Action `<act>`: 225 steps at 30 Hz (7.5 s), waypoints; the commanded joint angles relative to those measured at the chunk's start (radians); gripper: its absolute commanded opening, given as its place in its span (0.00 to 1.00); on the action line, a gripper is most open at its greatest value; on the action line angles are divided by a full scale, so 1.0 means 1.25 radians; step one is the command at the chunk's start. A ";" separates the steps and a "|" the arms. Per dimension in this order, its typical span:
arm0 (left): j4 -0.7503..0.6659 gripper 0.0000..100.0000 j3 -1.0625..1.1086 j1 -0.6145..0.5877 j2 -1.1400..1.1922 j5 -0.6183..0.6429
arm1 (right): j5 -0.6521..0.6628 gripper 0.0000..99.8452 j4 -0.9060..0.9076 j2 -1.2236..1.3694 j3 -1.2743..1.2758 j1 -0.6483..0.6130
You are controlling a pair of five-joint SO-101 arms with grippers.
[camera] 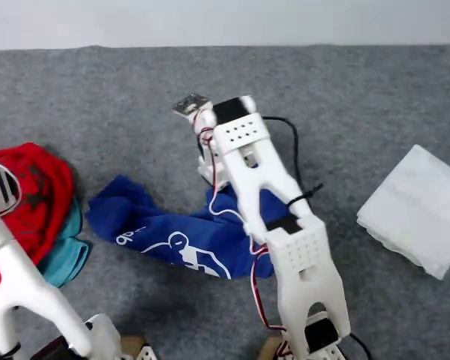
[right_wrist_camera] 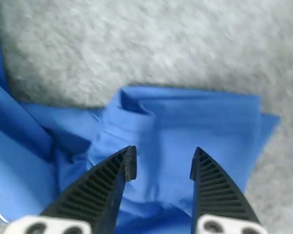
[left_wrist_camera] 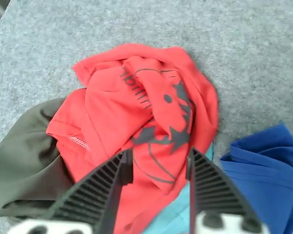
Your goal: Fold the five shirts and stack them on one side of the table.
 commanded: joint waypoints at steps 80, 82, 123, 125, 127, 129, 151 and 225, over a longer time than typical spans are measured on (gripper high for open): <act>0.066 0.28 -0.467 0.636 0.751 -0.128 | 0.072 0.23 0.026 -1.088 0.950 0.295; 0.093 0.28 -0.576 0.657 0.848 -0.128 | 0.071 0.23 0.026 -1.088 0.950 0.293; 0.234 0.00 -1.204 0.705 1.196 -0.102 | 0.076 0.23 0.026 -1.089 0.949 0.293; 0.234 0.00 -1.202 0.696 1.149 -0.101 | 0.076 0.23 0.025 -1.089 0.949 0.293; 0.234 0.00 -1.202 0.684 1.113 -0.101 | 0.076 0.23 0.025 -1.089 0.949 0.293; 0.234 0.00 -1.197 0.665 1.090 -0.101 | 0.076 0.23 0.025 -1.089 0.949 0.293; 0.231 0.01 0.047 0.507 0.096 -0.319 | -0.077 0.24 -0.231 -0.795 0.716 0.284; 0.191 0.01 0.465 0.091 -0.188 -0.676 | -0.131 0.13 -0.020 0.085 -0.055 0.008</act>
